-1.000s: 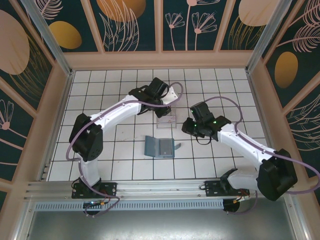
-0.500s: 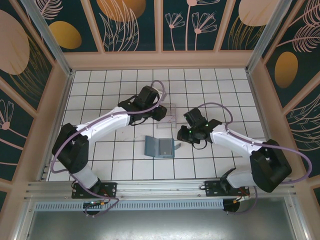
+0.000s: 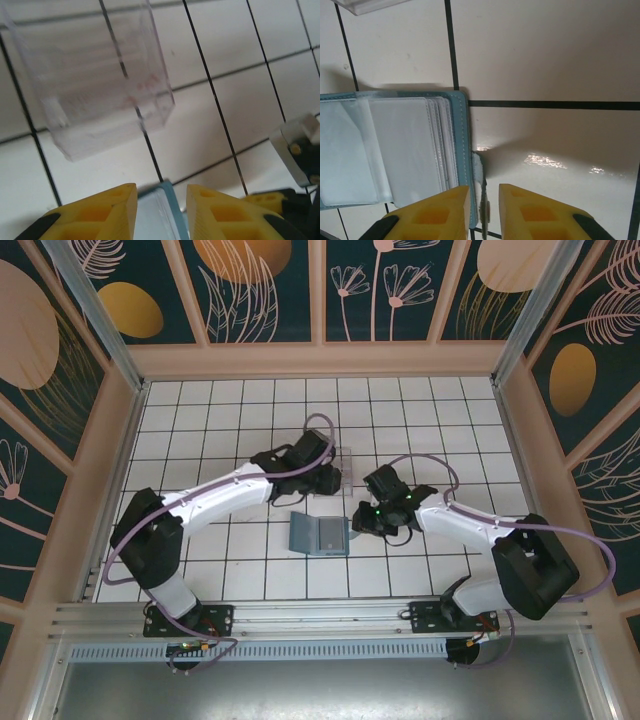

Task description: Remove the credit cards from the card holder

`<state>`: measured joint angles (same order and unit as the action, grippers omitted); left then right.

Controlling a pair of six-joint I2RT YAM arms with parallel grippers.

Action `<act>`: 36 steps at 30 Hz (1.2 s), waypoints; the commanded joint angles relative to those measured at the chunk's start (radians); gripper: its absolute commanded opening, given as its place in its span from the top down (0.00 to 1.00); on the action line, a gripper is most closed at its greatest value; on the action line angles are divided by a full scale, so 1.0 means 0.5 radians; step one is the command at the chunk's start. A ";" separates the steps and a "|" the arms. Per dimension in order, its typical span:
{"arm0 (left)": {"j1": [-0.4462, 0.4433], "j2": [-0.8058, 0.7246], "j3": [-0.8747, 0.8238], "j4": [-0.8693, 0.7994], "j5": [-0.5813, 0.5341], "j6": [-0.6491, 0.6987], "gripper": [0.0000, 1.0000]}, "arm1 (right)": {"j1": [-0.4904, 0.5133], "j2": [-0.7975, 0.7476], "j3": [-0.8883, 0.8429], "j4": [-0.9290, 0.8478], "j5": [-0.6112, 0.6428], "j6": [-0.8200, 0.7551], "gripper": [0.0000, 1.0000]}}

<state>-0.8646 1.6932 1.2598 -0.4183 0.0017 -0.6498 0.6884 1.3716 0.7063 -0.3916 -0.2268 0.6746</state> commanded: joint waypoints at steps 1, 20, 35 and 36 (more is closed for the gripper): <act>-0.079 0.089 -0.019 -0.155 -0.108 -0.208 0.68 | 0.013 -0.035 -0.047 0.008 0.020 -0.045 0.77; -0.342 0.417 0.034 -0.334 -0.095 -0.499 0.74 | -0.033 -0.123 -0.133 0.070 0.015 -0.078 0.78; -0.347 0.478 0.002 -0.342 -0.089 -0.499 0.79 | -0.042 -0.123 -0.121 0.051 0.008 -0.079 0.78; -0.346 0.475 0.005 -0.373 -0.118 -0.496 0.80 | -0.042 -0.126 -0.123 0.047 0.012 -0.079 0.78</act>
<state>-1.0336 1.9125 1.2583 -0.5518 -0.0326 -0.8856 0.6739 1.3312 0.6525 -0.3687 -0.2272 0.6521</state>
